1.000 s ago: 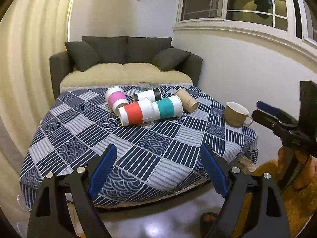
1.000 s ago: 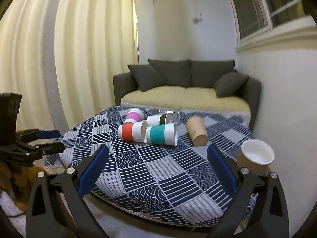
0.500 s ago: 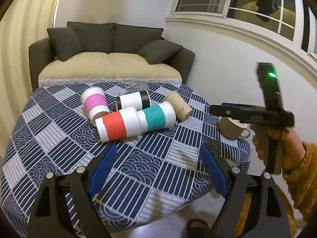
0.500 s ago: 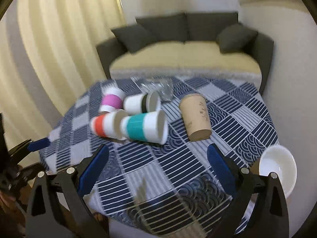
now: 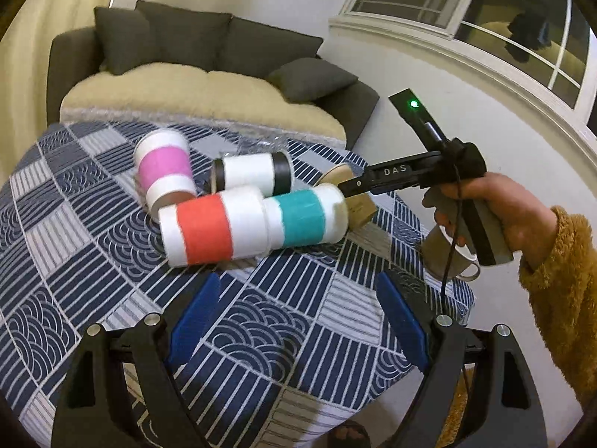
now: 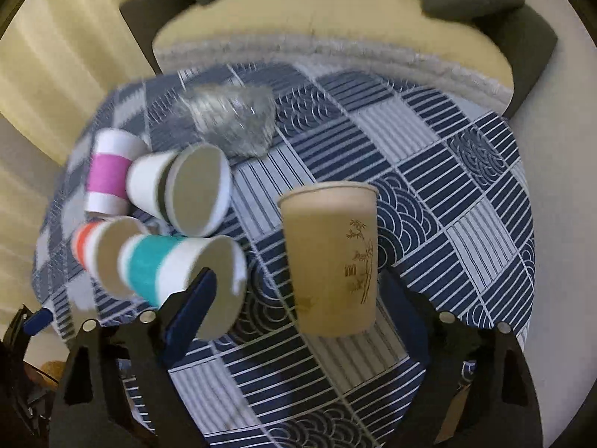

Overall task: Flip cup upright
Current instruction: 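Move the right tool toward the tan paper cup lying on its side, then grasp the tan paper cup with the right gripper and lift it, then grasp the tan cup with the left gripper while the right gripper releases it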

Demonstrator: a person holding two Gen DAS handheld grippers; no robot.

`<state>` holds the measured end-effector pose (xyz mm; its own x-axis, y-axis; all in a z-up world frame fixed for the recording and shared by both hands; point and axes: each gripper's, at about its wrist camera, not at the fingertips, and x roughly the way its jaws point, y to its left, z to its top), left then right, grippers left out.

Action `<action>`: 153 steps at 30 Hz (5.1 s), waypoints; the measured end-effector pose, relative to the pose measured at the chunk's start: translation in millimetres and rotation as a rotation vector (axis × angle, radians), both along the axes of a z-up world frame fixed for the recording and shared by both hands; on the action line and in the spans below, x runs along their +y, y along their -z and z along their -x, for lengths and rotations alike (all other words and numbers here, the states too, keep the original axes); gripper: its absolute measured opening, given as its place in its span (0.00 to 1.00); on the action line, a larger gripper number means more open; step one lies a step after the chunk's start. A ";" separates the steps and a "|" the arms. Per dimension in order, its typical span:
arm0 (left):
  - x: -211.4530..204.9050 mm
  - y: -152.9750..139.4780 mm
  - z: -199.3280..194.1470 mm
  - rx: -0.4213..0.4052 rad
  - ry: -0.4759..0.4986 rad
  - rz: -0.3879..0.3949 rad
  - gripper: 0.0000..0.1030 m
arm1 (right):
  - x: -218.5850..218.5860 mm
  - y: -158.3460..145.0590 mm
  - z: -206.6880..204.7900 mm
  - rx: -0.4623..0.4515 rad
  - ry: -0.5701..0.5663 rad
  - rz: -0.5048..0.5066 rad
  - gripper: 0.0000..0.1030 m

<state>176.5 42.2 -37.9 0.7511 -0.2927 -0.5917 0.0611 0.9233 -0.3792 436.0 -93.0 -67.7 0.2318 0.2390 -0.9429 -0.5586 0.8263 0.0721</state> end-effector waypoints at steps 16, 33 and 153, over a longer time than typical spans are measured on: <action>20.2 8.2 5.4 -0.002 -0.029 0.041 0.81 | -14.6 4.5 -11.8 0.104 0.063 -0.005 0.57; 27.0 1.1 39.0 -0.003 -0.094 0.121 0.81 | -51.5 -33.9 99.3 0.236 0.154 -0.343 0.57; -79.5 44.4 -62.4 0.597 -0.175 -0.130 0.56 | -98.4 28.2 251.3 0.127 -0.023 -0.697 0.69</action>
<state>238.9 -37.3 -82.4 0.3113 -0.0929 -0.9458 -0.2818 0.9414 -0.1852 184.7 -191.4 -95.8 0.1175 0.8003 -0.5880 -0.5277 0.5519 0.6457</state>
